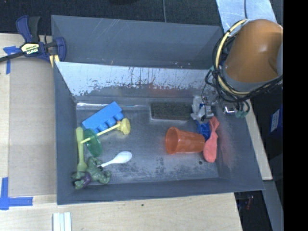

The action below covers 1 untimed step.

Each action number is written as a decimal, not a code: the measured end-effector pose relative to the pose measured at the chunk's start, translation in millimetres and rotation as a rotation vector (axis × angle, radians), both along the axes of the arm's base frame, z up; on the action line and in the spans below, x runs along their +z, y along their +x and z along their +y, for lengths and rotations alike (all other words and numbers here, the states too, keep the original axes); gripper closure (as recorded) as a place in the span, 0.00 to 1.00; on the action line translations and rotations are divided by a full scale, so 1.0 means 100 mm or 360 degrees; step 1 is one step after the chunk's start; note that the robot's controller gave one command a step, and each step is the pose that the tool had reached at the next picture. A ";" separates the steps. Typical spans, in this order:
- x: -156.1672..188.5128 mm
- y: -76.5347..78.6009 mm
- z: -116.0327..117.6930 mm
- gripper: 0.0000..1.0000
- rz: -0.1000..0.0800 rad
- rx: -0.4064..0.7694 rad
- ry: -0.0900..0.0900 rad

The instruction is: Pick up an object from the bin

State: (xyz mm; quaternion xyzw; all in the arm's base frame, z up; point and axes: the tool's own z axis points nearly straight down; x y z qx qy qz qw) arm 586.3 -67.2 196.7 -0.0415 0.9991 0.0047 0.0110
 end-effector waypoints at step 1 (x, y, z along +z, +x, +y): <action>-0.73 -0.34 0.06 1.00 0.0000 0.0046 0.0001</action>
Offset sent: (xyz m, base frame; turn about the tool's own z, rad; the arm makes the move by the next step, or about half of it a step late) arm -0.0109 -0.0187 -0.0290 -0.1483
